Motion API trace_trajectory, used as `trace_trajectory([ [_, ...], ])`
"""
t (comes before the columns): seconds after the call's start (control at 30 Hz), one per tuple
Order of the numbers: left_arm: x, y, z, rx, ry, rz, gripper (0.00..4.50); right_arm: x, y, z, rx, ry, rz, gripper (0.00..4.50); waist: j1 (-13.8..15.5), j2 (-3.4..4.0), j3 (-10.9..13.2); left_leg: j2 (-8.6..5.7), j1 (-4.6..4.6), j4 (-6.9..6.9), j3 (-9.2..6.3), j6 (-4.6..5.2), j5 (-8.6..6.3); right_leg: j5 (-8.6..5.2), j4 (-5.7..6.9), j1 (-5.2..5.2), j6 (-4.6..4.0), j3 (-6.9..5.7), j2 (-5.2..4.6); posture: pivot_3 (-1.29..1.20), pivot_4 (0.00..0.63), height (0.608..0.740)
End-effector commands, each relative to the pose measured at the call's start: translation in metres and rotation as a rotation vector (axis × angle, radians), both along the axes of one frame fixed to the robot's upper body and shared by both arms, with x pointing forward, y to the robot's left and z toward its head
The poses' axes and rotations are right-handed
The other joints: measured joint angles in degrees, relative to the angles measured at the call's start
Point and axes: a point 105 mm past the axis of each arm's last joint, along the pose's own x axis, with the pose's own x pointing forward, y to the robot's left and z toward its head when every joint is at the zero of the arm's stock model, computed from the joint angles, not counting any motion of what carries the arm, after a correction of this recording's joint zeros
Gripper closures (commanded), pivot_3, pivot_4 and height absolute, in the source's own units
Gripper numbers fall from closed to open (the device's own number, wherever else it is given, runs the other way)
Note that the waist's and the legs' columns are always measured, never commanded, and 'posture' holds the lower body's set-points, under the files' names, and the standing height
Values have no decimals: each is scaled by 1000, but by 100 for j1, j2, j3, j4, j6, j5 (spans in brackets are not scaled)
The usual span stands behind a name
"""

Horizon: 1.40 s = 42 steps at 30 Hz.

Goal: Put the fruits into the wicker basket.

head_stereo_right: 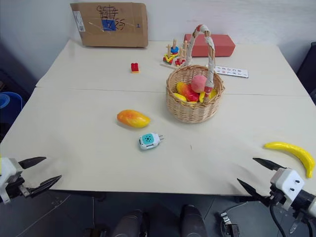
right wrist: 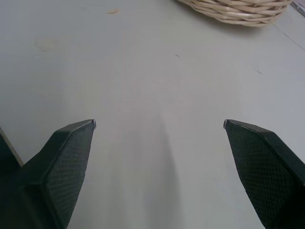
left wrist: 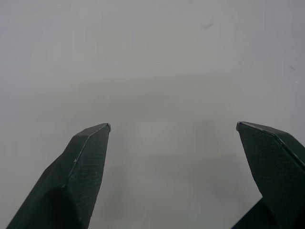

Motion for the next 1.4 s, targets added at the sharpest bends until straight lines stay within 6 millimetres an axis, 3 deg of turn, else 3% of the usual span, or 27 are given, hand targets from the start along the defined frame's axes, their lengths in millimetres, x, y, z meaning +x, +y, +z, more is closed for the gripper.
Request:
trace_trajectory([
  [0.03, 3, 7, 10, 30, -9, 4, 35, 4, 0, 1, 5, -41, 5, 0, 10, 0, 0, 0, 1, 0, 0, 0, 0, 0, 1, 1, 0, 0, -1, 0, 150, 740],
  [0.47, 8, -8, 31, -34, -27, -68, 35, -1, 8, 8, 1, -9, 55, 0, -2, 1, 0, 9, 19, 0, 34, -1, -8, -1, 13, -1, -2, 4, -4, 0, 150, 740],
  [0.73, 14, -34, 40, -64, -13, -163, 35, -1, 24, 19, 115, 16, 32, 0, 6, 1, 0, 12, 25, 0, 40, -4, -11, -2, 18, -4, -4, 9, -6, 0, 150, 740],
  [0.8, 18, -47, 40, -93, -1, -205, 35, -5, 35, 21, 139, 36, 76, 0, 27, 1, 0, 12, 25, 0, 40, -5, -11, -2, 18, -4, -5, 9, -5, 0, 150, 740],
  [0.93, 24, -98, 31, -205, 28, -332, 35, -8, 58, 36, 225, -36, 185, 0, 29, 1, 0, 8, 25, 0, 39, -1, -14, -2, 19, 0, -6, 10, -7, 0, 150, 740],
  [1.03, 41, -139, 29, -290, -16, -382, 35, -2, 81, 54, 297, -124, 274, 0, 28, 0, -1, 8, 30, 0, 42, -1, -14, -1, 25, 0, -4, 15, -5, 0, 150, 740],
  [1.2, 60, -200, 23, -354, -80, -439, 35, -2, 104, 64, 397, -109, 376, 0, 35, 2, -3, 7, 30, 1, 42, -7, -8, -1, 55, 0, -4, 12, 3, 0, 150, 740],
  [1.4, 88, -242, 13, -353, -168, -425, 35, 0, 121, 57, 424, -113, 400, 0, 94, 0, -4, -7, 28, 10, 50, -3, -6, 0, 45, 1, -3, 12, 7, 0, 150, 740],
])
